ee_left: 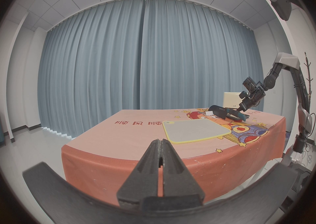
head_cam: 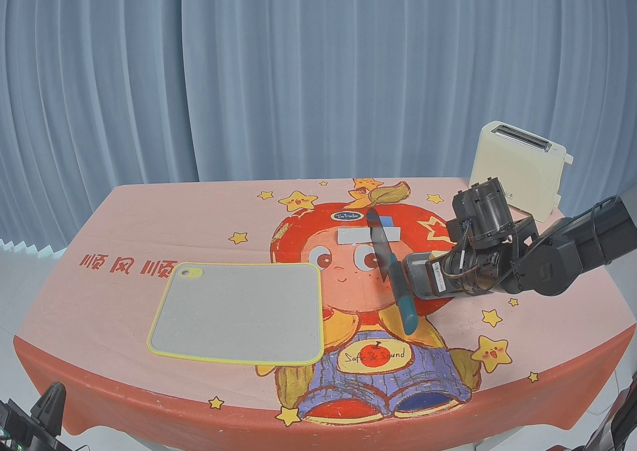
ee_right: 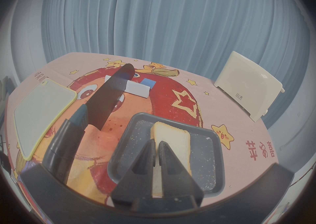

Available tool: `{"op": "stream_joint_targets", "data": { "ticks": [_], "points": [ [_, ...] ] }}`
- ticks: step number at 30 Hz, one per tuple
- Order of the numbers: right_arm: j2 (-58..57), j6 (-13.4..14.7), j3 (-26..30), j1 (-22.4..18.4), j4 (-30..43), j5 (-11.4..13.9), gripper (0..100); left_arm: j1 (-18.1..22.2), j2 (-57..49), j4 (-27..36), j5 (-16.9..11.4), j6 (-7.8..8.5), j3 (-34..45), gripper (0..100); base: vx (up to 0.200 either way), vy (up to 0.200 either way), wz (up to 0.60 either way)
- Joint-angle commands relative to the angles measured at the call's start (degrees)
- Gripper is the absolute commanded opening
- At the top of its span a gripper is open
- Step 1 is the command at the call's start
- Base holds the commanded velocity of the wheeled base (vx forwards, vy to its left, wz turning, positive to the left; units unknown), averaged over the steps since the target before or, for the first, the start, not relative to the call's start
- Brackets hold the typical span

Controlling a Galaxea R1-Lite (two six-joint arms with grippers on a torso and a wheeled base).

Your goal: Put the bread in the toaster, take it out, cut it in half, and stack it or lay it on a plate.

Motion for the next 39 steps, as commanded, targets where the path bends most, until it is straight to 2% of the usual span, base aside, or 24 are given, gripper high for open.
{"op": "stream_joint_targets", "data": {
  "ticks": [1, 10, 11, 33, 39],
  "points": [
    [1.1, 0.0, -0.1, -0.2, -0.2, -0.1, 0, 0.0, 0.1, 0.0, 0.0, -0.01, 1.0, 0, 0.000, 0.000, 0.00],
    [1.4, 0.1, -1.1, 0.1, -0.3, -0.3, 0, 0.0, 0.1, -0.1, 0.0, -0.01, 1.0, 0, 0.000, 0.000, 0.00],
    [1.4, 0.1, -1.1, 0.2, -0.3, -0.3, 100, 0.0, 0.1, -0.1, 0.0, -0.01, 1.0, 0, 0.000, 0.000, 0.00],
    [0.7, 0.3, -0.9, 0.6, -0.3, -0.4, 100, 0.0, 0.1, -0.1, 0.0, -0.01, 1.0, 0, 0.000, 0.000, 0.00],
    [0.1, 0.3, -0.9, 0.5, -0.3, -1.1, 100, 0.0, 0.1, -0.1, 0.0, -0.01, 1.0, 0, 0.000, 0.000, 0.00]
  ]
}}
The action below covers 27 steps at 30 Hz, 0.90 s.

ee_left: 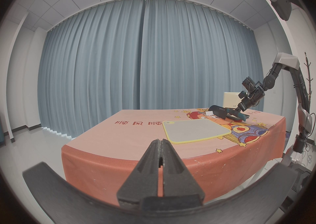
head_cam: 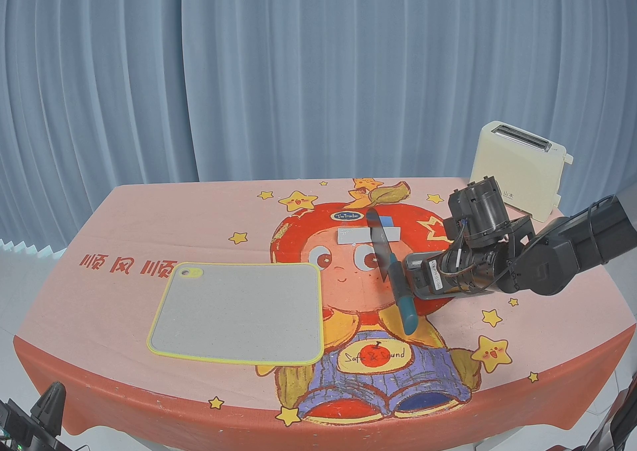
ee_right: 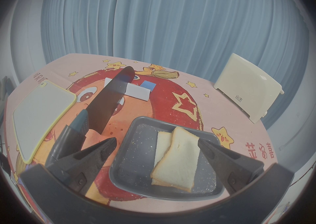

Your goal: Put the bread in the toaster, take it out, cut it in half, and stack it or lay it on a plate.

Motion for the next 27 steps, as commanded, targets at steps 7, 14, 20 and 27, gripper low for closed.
{"op": "stream_joint_targets", "data": {
  "ticks": [7, 14, 20, 27],
  "points": [
    [-1.9, 0.2, 0.1, 0.0, -0.1, -0.3, 100, 0.0, 0.1, 0.0, 0.0, -0.01, 1.0, 0, 0.000, 0.000, 0.00],
    [-3.3, 0.5, 0.3, -0.3, -0.8, -0.4, 100, 0.0, 0.1, 0.0, 0.0, -0.01, 1.0, 0, 0.000, 0.000, 0.00],
    [-5.5, 0.7, 0.5, -0.6, -0.9, -0.4, 100, 0.0, 0.1, 0.0, 0.0, -0.01, 1.0, 0, 0.000, 0.000, 0.00],
    [-7.4, 0.7, 1.0, -0.7, -1.2, -0.7, 100, 0.0, 0.1, 0.0, 0.0, -0.01, 1.0, 0, 0.000, 0.000, 0.00]
  ]
}}
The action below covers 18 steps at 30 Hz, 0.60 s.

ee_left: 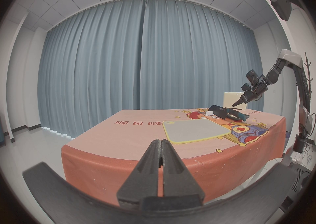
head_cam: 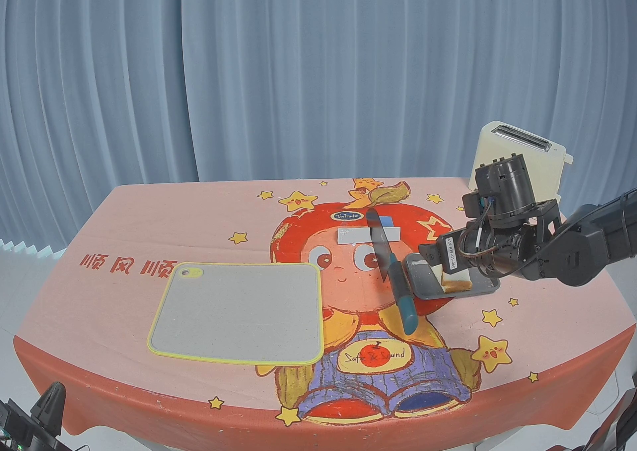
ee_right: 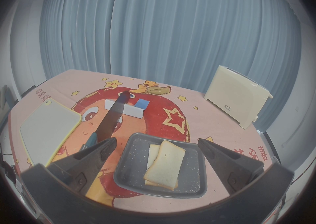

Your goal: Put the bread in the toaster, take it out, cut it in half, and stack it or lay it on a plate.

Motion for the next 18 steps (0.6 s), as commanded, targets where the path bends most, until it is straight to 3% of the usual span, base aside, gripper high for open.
{"op": "stream_joint_targets", "data": {
  "ticks": [1, 7, 10, 18],
  "points": [
    [-1.8, 0.0, 0.2, 0.0, -0.1, 0.0, 100, 0.0, 0.1, 0.0, 0.0, -0.04, 1.0, 0, 0.000, 0.000, 0.00],
    [-3.5, 0.6, 0.0, -0.2, -0.1, 0.2, 100, 0.0, 0.1, 0.0, 0.0, -0.04, 1.0, 0, 0.000, 0.000, 0.00],
    [-4.0, 3.1, -0.2, -0.3, -0.2, 0.2, 100, 0.0, 0.1, 0.0, 0.0, -0.04, 1.0, 0, 0.000, 0.000, 0.00],
    [-5.8, 3.5, 0.5, -0.5, -0.3, 0.1, 100, 0.0, 0.1, 0.0, 0.0, -0.04, 1.0, 0, 0.000, 0.000, 0.00]
  ]
}}
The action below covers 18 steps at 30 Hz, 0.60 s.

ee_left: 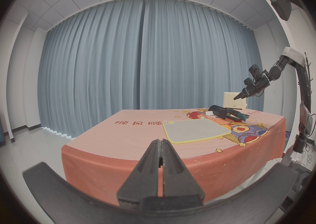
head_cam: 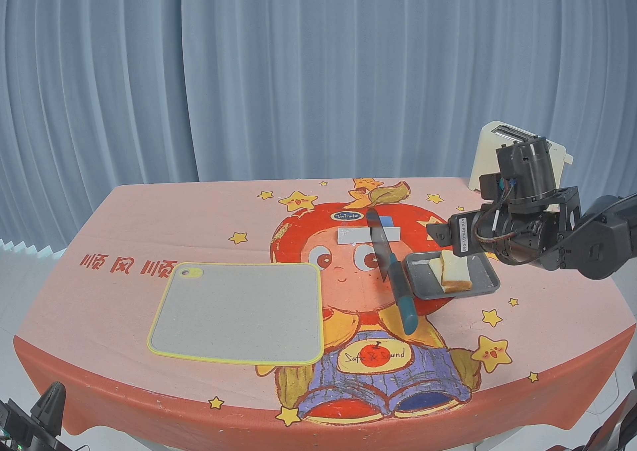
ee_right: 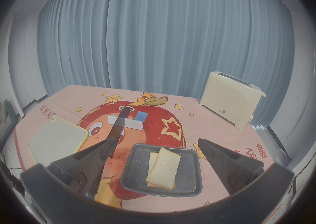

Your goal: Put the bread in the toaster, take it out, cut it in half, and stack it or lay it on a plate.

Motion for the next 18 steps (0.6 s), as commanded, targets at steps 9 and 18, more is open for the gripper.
{"op": "stream_joint_targets", "data": {
  "ticks": [9, 18],
  "points": [
    [-2.3, -0.1, 4.4, -0.6, -10.8, 0.1, 100, 0.0, 0.1, 0.0, 0.0, -0.01, 1.0, 0, 0.000, 0.000, 0.00],
    [-2.7, -0.2, 7.4, -0.7, -18.3, 0.0, 100, 0.0, 0.1, 0.0, 0.0, -0.01, 1.0, 0, 0.000, 0.000, 0.00]
  ]
}}
